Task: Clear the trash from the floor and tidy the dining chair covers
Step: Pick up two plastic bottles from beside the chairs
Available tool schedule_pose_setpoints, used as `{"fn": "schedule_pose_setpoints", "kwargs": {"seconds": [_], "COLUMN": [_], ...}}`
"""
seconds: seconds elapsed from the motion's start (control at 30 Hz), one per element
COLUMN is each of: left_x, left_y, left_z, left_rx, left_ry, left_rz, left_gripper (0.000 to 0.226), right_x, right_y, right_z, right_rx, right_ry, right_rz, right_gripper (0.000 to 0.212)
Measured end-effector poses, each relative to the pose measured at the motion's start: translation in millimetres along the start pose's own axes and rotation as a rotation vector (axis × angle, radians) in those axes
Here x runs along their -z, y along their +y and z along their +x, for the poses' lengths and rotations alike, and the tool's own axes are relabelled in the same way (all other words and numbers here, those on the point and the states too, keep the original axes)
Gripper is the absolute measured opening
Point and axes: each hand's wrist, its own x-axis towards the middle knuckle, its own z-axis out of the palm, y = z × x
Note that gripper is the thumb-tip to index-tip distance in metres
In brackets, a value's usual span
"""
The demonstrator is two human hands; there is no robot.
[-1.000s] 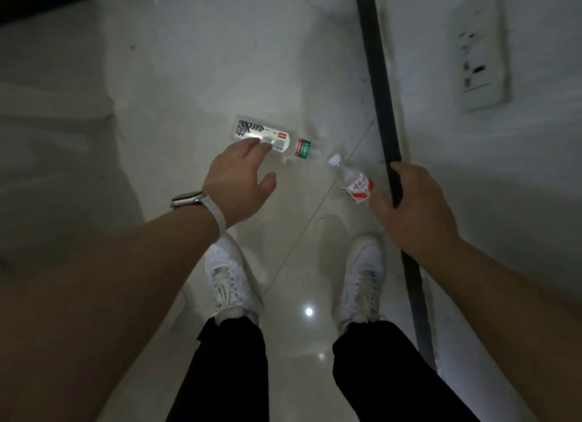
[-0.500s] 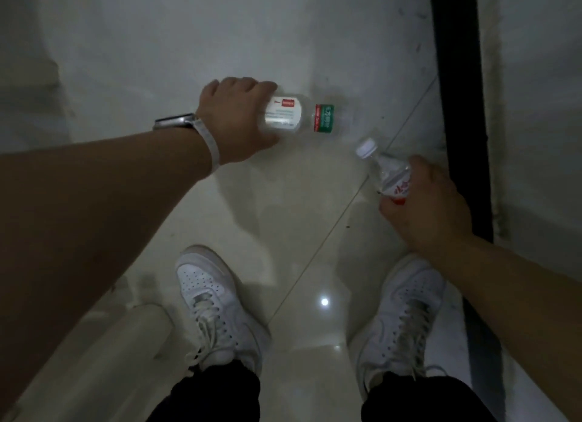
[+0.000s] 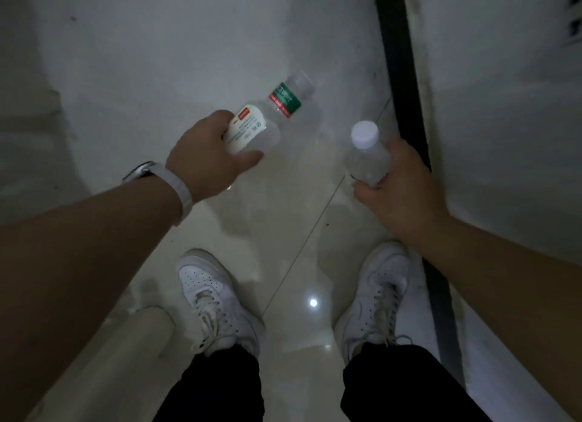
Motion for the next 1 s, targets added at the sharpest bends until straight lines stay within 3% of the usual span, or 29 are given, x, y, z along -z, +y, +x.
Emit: {"fn": "schedule_pose_setpoints", "kwargs": {"seconds": [0.33,0.7,1.0], "left_x": [154.4,371.9,468.7], "left_y": [87.1,203.6,243.9], "left_z": [-95.6,-262.9,-401.4], "left_rx": [0.134,0.105,0.117], "left_ry": [0.200,0.407,0.641], "left_rz": [-0.495,-0.653,-0.887], "left_gripper": [0.039,0.041,0.045], "right_x": [121.0,303.8,392.8], "right_y": [-157.5,-354.1,-454.5], "right_z": [-63.8,-187.7,-299.0], "right_rx": [0.131,0.319,0.528], "right_ry": [0.095,0.137,0.132], "right_rz": [0.234,0.363,0.428], "right_gripper": [0.059,0.062,0.058]}}
